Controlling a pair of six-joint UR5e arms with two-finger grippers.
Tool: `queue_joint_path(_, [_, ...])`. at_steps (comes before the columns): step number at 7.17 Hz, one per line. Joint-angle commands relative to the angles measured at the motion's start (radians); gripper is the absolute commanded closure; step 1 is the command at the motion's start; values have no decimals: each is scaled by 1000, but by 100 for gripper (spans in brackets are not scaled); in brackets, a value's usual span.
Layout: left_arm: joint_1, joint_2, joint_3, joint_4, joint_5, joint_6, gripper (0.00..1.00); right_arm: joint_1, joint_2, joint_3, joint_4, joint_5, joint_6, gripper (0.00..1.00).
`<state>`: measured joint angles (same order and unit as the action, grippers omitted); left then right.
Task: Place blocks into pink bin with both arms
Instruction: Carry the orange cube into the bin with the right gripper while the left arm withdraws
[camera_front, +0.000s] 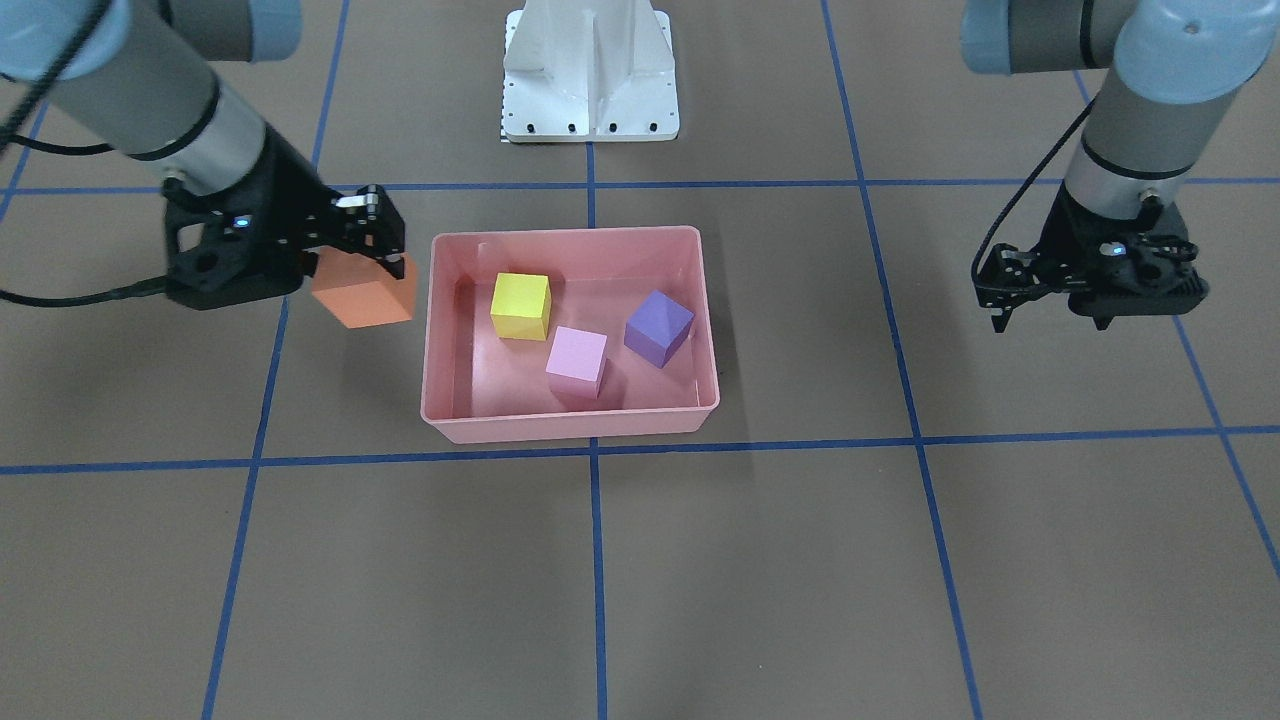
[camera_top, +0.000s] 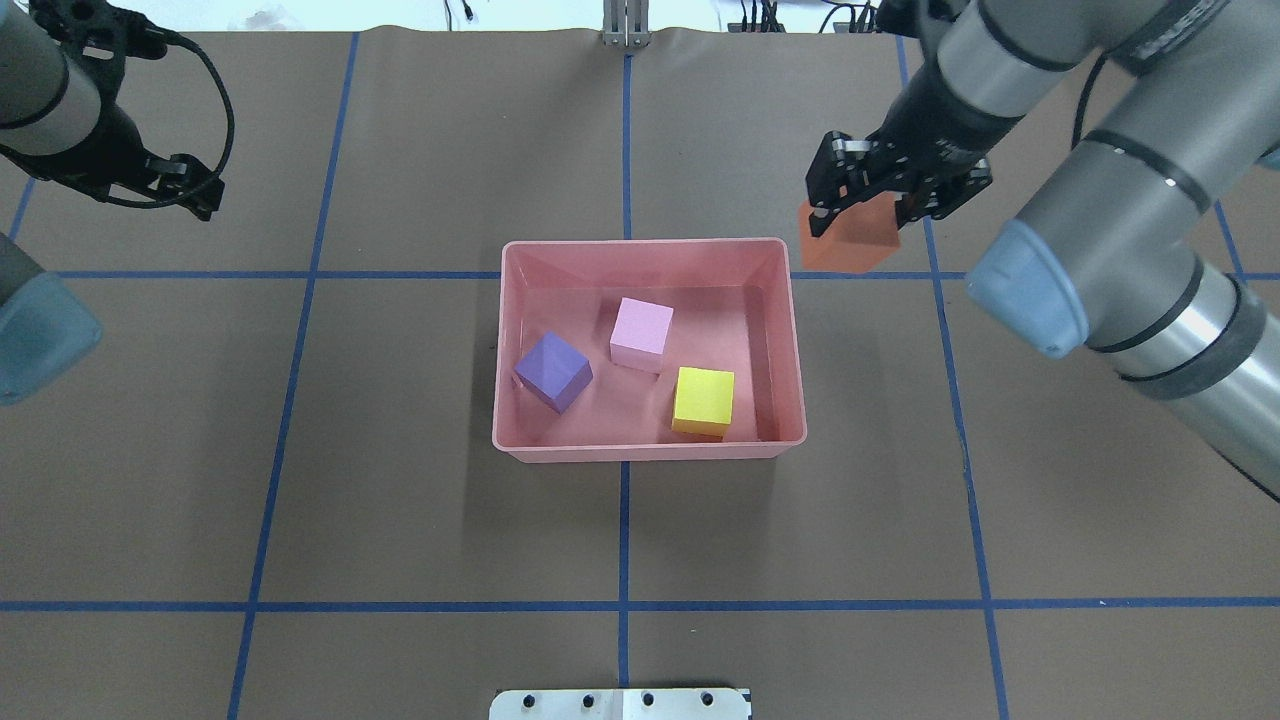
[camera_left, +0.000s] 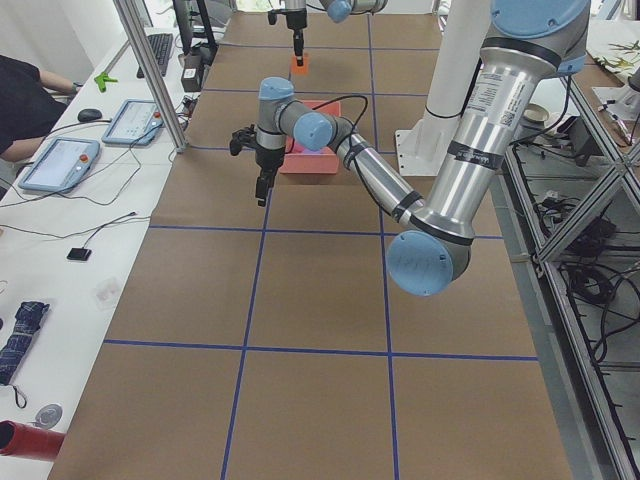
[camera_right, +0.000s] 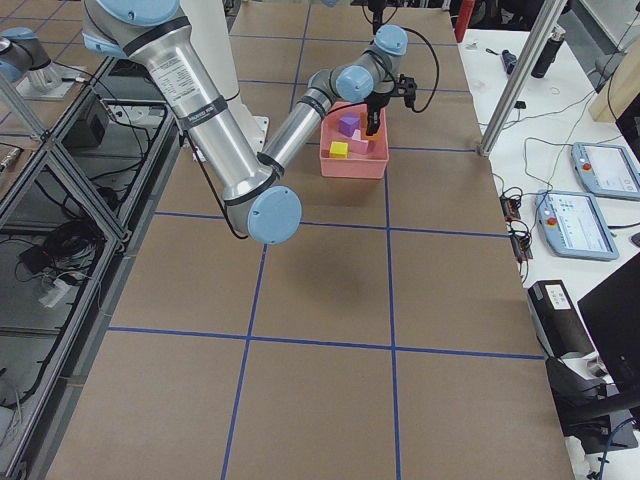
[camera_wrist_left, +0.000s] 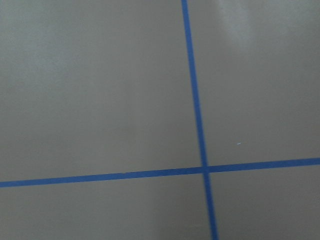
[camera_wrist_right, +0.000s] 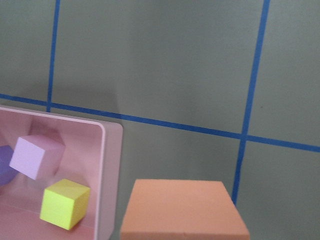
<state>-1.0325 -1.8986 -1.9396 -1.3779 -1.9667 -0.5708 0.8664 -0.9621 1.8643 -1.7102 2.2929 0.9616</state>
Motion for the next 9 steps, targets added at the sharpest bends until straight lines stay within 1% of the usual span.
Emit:
queue_joint_path(1, [-35,77,13,-70,-26,75,0,-166,29,-27,86,-160,129,100])
queue_joint_path(2, [-35,99,22,-111,-27,74,0,-175,31,-46,92,-167,126,100])
queue_joint_path(4, [-35,102,21,-113,-27,74,0,-173,54,-132,159,-170,112,100])
queue_joint_path(5, [-37,102,21,-122,-58,69,0,-173,55,-172,211,-168,112,62])
queue_joint_path(6, [-37,104,28,-124,-60,66,0,-173,55,-172,224,-170,127,1])
queue_joint_path(7, [-38,104,31,-124,-57,68,0,-164,54,-171,224,-170,128,1])
queue_joint_path(8, [-50,137,33,-124,-51,68,0,-141,52,-163,221,-167,126,1])
queue_joint_path(9, [-79,145,39,-159,-52,62,0,-88,34,-145,212,-162,109,0])
